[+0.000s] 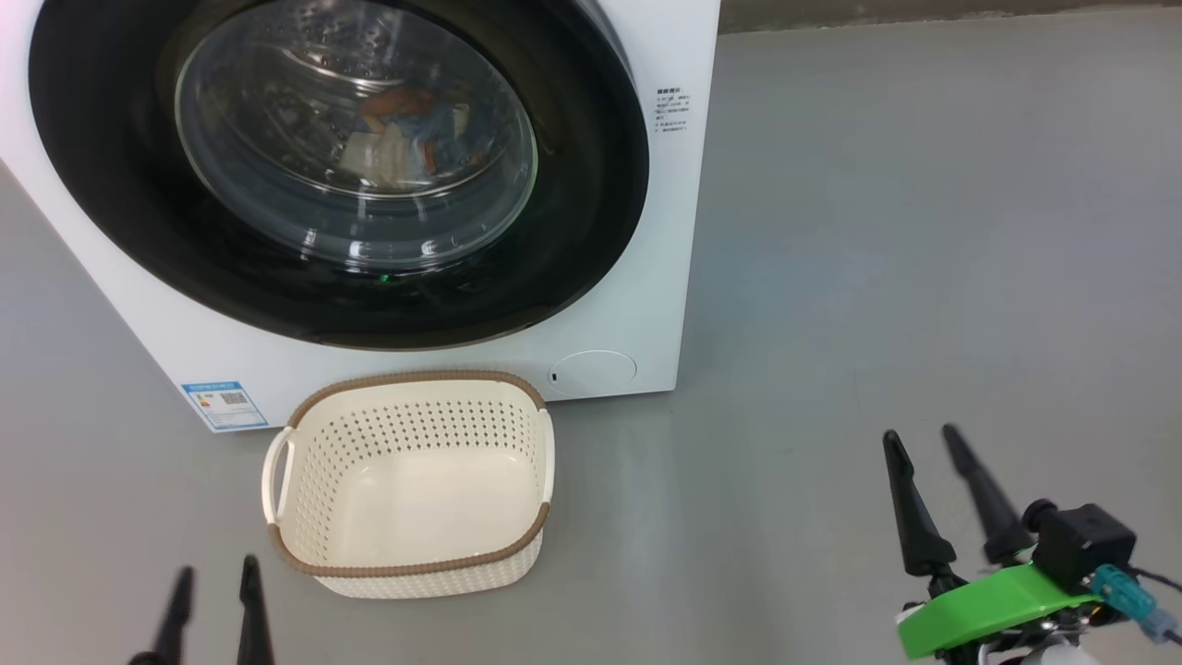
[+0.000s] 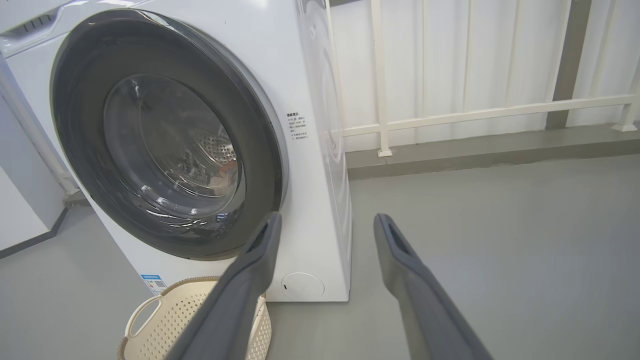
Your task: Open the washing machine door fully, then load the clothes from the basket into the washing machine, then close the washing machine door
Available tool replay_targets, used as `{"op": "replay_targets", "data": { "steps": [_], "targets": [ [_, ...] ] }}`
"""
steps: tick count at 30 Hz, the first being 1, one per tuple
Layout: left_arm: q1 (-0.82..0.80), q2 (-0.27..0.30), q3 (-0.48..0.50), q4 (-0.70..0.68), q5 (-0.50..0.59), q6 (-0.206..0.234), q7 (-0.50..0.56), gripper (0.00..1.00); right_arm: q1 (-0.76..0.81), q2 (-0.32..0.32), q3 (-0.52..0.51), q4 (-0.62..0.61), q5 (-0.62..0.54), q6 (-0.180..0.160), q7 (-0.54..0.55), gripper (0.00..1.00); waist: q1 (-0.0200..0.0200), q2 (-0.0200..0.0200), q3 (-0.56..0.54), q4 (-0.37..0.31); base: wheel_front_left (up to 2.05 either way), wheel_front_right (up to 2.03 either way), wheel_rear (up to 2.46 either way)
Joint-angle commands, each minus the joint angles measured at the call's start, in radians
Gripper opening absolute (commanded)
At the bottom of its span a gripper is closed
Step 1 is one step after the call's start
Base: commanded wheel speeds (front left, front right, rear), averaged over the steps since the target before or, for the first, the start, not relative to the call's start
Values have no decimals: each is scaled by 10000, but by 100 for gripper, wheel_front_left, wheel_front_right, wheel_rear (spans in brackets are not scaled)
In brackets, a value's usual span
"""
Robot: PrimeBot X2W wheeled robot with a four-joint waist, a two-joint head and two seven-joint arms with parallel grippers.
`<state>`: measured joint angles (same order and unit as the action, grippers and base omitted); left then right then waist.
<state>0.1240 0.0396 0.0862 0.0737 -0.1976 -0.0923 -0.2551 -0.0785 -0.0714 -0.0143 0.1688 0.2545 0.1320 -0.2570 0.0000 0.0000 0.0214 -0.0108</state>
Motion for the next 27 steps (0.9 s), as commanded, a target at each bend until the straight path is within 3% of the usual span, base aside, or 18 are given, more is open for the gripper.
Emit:
{"op": "replay_targets", "data": {
  "steps": [1, 10, 15, 27],
  "targets": [
    [-2, -44, -32, 181, -14, -1, 19, 0, 17, 39, 7, 183, 14, 0, 5, 0, 0, 0, 1, 1, 0, 0, 0],
    [-138, -111, -23, 488, -734, -20, 245, 0, 56, 83, -35, 405, 719, -1, 196, 0, 23, 0, -31, 6, 0, 0, 0],
    [-216, -101, -27, 530, -1302, -35, 376, 0, 41, 88, -74, 426, 1260, -1, 343, 0, 2, 0, -21, 11, 0, 0, 0],
    [-433, -79, -7, 645, -2660, -72, 713, 0, -3, 100, -173, 466, 2559, -2, 700, 0, 1, 0, -35, 21, 0, 0, 0]
  ]
}}
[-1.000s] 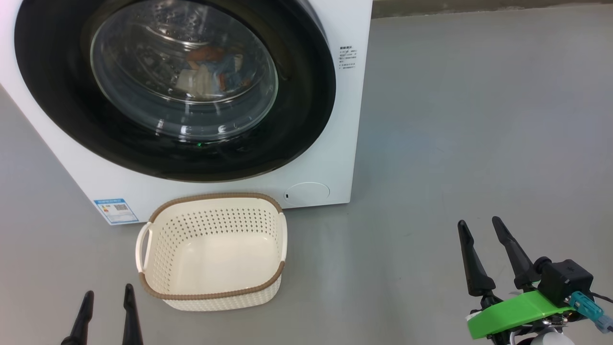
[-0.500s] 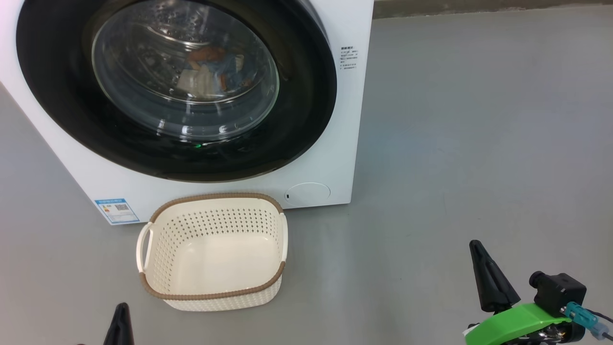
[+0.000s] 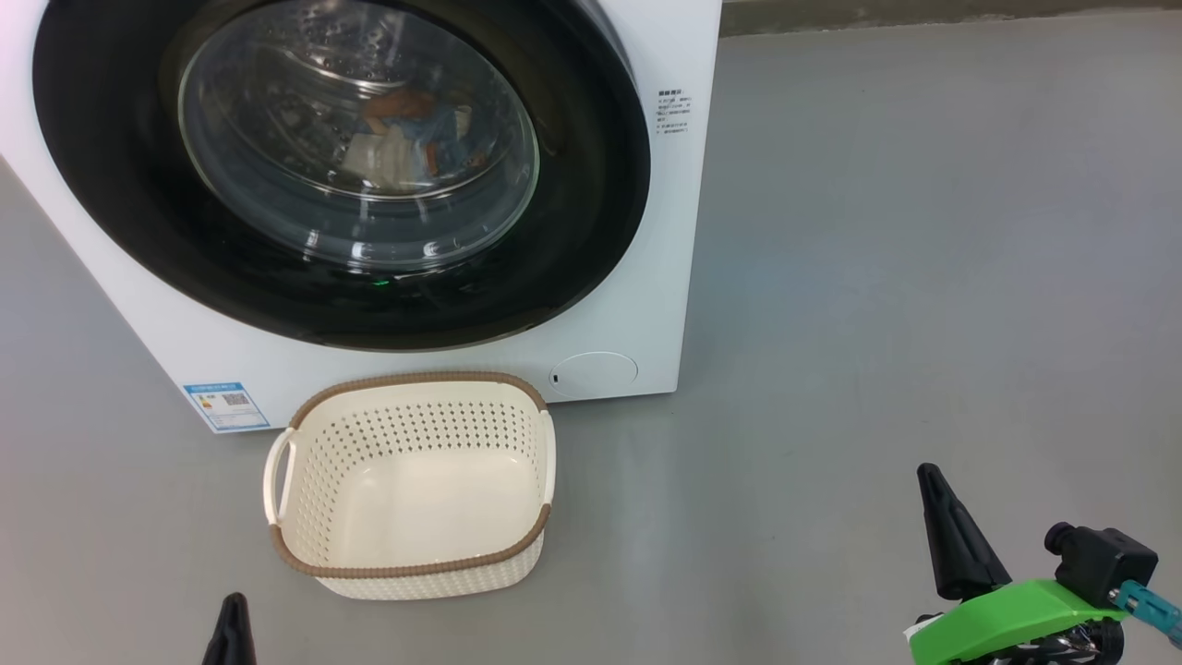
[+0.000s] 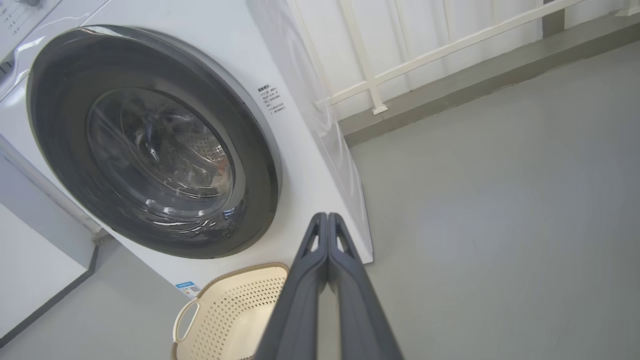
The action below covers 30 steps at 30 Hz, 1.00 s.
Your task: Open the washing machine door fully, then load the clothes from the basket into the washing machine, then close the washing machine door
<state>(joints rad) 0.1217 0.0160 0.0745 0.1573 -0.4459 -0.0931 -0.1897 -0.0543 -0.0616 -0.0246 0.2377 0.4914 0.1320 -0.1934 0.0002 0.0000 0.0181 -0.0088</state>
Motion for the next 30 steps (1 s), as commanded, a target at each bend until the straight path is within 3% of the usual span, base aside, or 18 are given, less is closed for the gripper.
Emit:
{"op": "replay_targets", "data": {
  "steps": [1, 30],
  "targets": [
    [-427, 158, 112, -181, -286, -68, 87, 0, -248, 3, -77, -219, 296, -3, 92, 0, -2, 0, -3, 1, 0, 0, 0],
    [-948, 210, 190, 114, -3443, -153, 906, 0, -329, 32, -306, -138, 3323, -6, 921, 0, -2, 0, -44, 25, 0, 0, 0]
  ]
}}
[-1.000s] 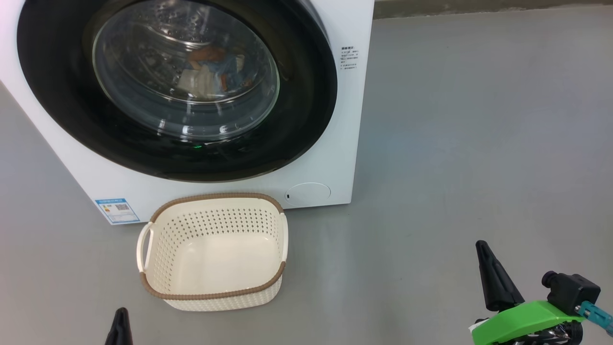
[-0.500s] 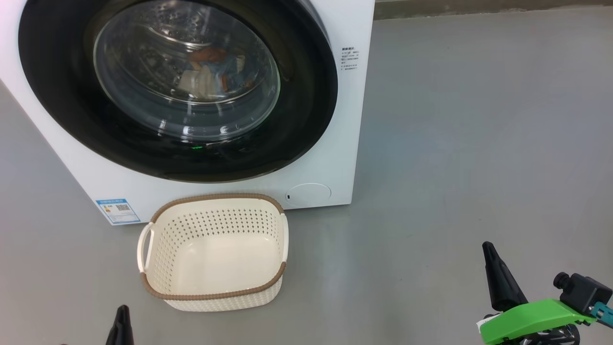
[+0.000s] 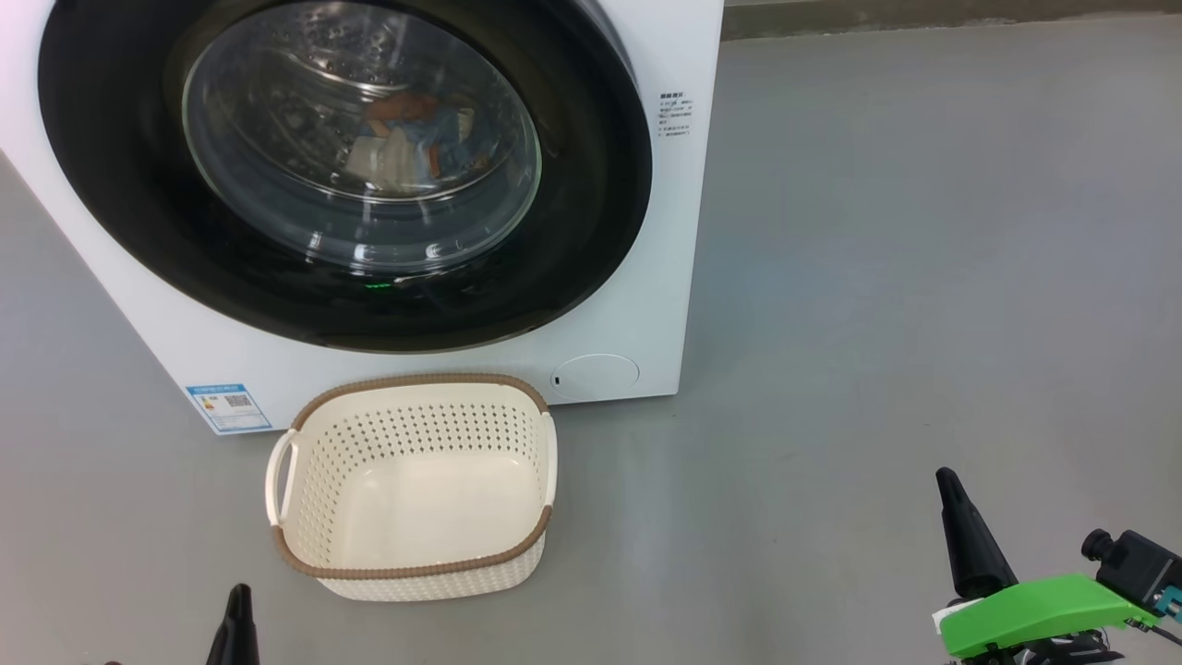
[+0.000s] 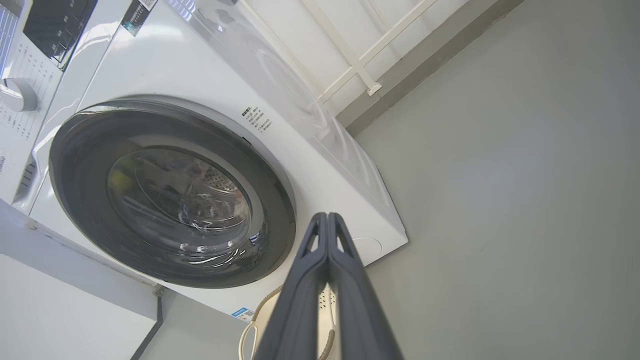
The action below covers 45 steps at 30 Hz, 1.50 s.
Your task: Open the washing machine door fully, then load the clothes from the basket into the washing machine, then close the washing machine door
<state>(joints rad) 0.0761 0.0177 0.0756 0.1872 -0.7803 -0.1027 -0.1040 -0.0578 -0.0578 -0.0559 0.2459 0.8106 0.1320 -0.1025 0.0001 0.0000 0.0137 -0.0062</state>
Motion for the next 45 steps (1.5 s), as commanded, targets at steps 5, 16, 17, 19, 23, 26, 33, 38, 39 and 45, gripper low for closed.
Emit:
{"op": "replay_targets", "data": {
  "steps": [5, 16, 17, 19, 23, 26, 33, 38, 39, 45],
  "targets": [
    [-585, 201, 193, -132, -663, -73, 196, 0, -308, -1, -34, -206, 672, -6, 161, 0, -1, 0, -7, 4, 0, 0, 0],
    [-790, 222, 225, -16, -1905, -107, 519, 0, -340, 11, -124, -174, 1862, -7, 487, 0, -1, 0, -23, 14, 0, 0, 0],
    [-808, 223, 228, -5, -2018, -110, 548, 0, -343, 13, -132, -172, 1970, -7, 517, 0, -1, 0, -25, 15, 0, 0, 0],
    [-846, 227, 234, 16, -2244, -116, 607, 0, -349, 15, -149, -166, 2187, -8, 576, 0, -1, 0, -28, 16, 0, 0, 0],
    [-920, 234, 245, 59, -2695, -128, 724, 0, -360, 19, -181, -154, 2620, -8, 695, 0, -1, 0, -33, 20, 0, 0, 0],
    [-976, 240, 253, 90, -3034, -137, 812, 0, -369, 22, -206, -146, 2944, -8, 784, 0, -1, 0, -38, 22, 0, 0, 0],
    [-1125, 254, 276, 175, -3934, -162, 1046, 0, -392, 31, -271, -123, 3807, -9, 1021, 0, -1, 0, -50, 29, 0, 0, 0],
    [-1199, 262, 287, 217, -4385, -174, 1163, 0, -403, 36, -304, -111, 4240, -10, 1139, 0, -1, 0, -55, 33, 0, 0, 0],
    [-1218, 264, 290, 228, -4498, -177, 1193, 0, -406, 37, -312, -108, 4348, -10, 1169, 0, -1, 0, -57, 33, 0, 0, 0],
    [-1330, 275, 307, 291, -5175, -196, 1369, 0, -423, 43, -362, -91, 4997, -10, 1347, 0, -1, 0, -66, 39, 0, 0, 0]
  ]
}}
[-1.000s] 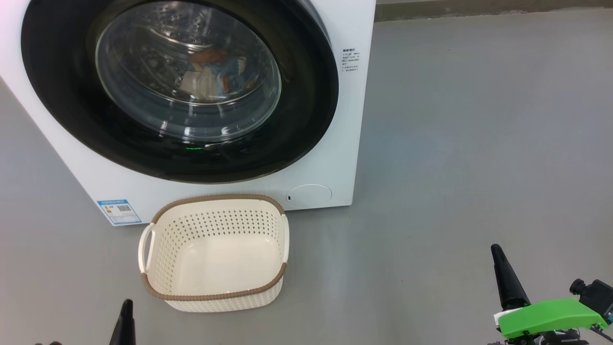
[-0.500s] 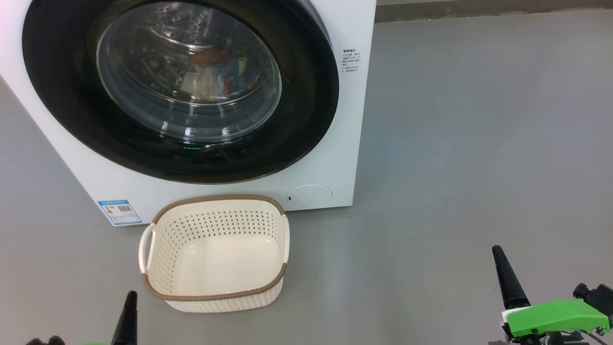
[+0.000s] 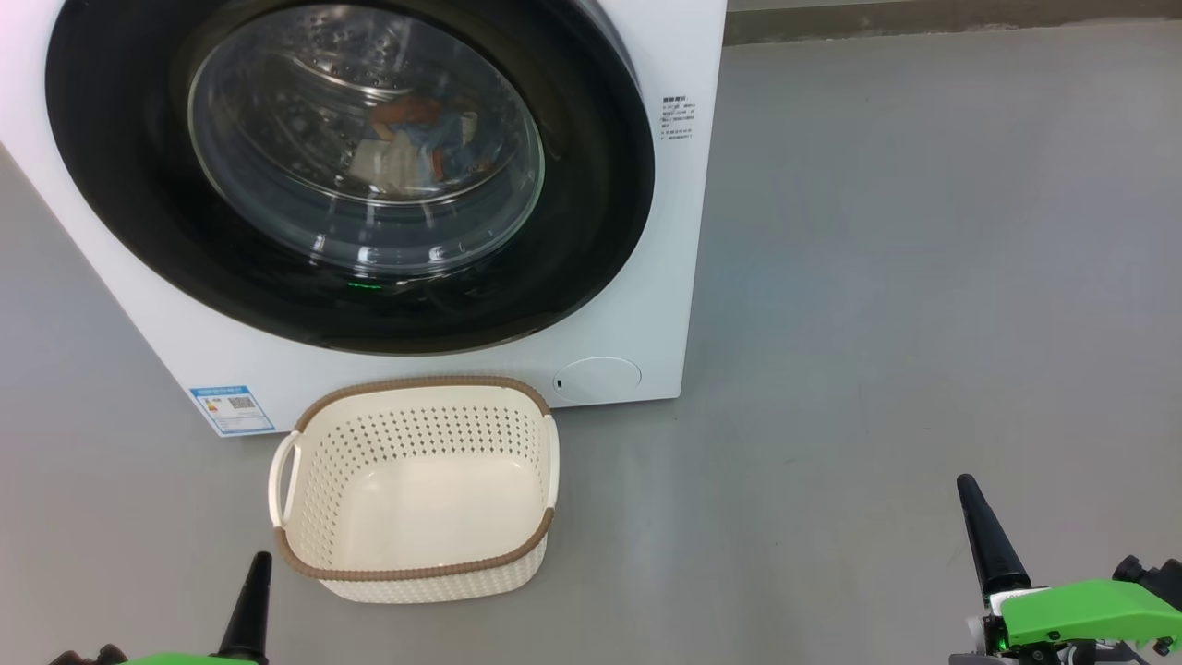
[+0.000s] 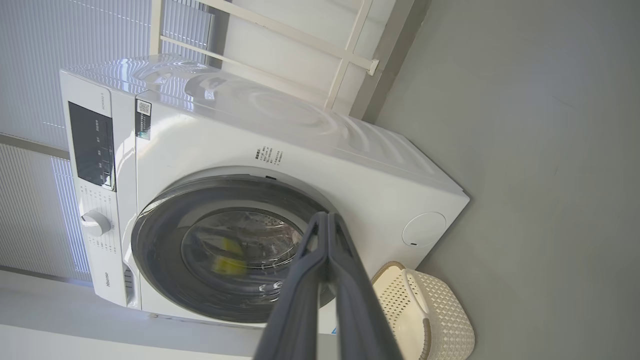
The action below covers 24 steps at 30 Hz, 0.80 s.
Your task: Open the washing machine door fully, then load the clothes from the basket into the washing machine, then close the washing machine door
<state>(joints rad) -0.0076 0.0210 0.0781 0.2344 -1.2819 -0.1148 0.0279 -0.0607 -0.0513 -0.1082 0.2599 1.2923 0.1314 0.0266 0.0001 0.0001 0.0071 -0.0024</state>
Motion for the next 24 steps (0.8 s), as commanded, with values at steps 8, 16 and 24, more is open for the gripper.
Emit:
{"op": "replay_targets", "data": {
  "steps": [8, 16, 24],
  "targets": [
    [-642, 257, 305, -96, -1062, -99, 284, 0, -417, -13, 96, -208, 1046, -5, 294, 0, -1, -1, -12, 7, 0, 0, 0],
    [-791, 271, 327, -11, -1962, -124, 518, 0, -439, -4, 31, -185, 1908, -6, 531, 0, -1, -1, -24, 14, 0, 0, 0],
    [-940, 286, 350, 74, -2865, -148, 752, 0, -462, 5, -35, -162, 2774, -7, 768, 0, -1, -1, -36, 21, 0, 0, 0]
  ]
}}
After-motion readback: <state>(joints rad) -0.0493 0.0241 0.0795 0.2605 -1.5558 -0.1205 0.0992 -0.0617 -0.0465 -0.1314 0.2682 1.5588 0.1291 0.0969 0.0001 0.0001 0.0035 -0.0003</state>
